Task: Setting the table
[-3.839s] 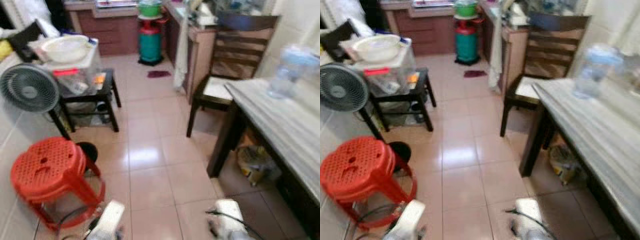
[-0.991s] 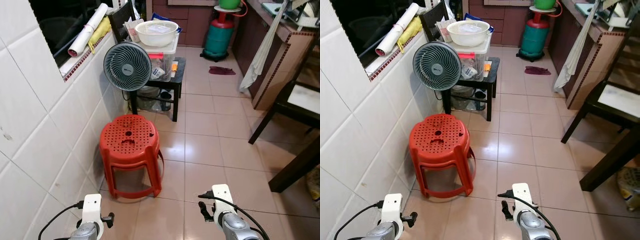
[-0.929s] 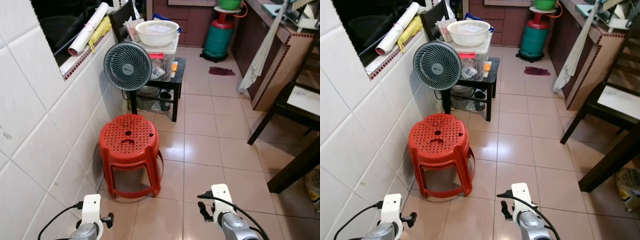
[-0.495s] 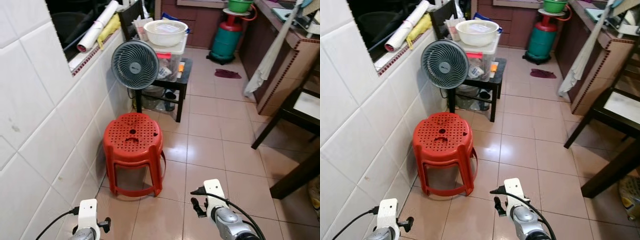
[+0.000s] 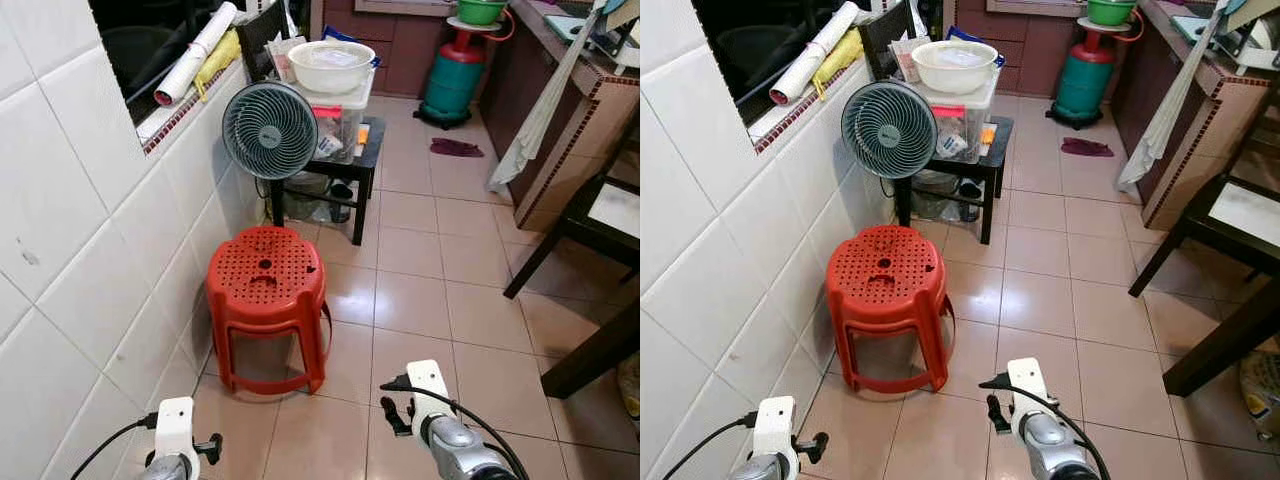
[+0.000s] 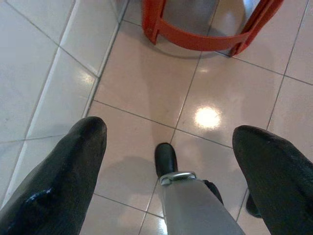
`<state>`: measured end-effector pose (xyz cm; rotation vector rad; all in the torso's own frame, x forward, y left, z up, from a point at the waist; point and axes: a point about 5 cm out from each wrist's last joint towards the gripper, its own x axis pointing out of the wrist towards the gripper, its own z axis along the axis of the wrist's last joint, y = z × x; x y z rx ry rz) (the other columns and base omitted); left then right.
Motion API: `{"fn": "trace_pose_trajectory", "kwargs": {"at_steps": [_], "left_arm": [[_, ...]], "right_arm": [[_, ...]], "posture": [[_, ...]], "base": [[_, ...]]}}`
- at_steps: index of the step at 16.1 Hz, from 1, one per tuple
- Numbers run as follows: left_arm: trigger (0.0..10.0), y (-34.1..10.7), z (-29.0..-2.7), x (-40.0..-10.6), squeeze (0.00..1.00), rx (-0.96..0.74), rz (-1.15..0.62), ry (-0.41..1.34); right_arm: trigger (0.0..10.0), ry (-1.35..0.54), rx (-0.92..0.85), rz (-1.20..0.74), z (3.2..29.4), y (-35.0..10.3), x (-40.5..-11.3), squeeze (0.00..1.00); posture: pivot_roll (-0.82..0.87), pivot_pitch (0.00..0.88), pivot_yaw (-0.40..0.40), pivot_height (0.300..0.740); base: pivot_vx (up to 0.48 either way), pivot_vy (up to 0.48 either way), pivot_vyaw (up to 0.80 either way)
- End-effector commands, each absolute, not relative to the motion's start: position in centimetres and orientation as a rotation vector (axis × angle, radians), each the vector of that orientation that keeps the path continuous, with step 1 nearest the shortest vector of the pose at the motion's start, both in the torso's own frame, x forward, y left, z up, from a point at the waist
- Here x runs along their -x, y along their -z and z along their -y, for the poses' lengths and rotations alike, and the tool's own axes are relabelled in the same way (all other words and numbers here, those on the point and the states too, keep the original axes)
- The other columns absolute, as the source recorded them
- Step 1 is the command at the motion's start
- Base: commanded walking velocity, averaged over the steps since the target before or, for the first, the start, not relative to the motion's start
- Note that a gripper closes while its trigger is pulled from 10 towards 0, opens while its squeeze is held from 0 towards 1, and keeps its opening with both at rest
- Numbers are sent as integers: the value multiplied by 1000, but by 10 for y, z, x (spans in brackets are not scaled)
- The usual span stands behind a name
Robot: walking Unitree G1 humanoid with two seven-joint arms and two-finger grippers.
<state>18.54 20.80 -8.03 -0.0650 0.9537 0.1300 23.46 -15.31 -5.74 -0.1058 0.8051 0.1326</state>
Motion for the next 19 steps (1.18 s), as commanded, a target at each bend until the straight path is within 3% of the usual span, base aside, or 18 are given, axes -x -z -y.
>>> {"fn": "trace_pose_trajectory", "kwargs": {"at_steps": [1, 19], "left_arm": [[10000, 79, -212, -187, 0, 60, -948, -130], [10000, 79, -215, -185, 0, 24, -955, -117]], "right_arm": [[10000, -120, 99, -810, 154, 59, -233, 0], [10000, -97, 96, -820, 159, 61, -229, 0]], "posture": [[-136, 0, -4, 740], [-146, 0, 15, 740]], "base": [[266, 0, 0], [258, 0, 0]]}}
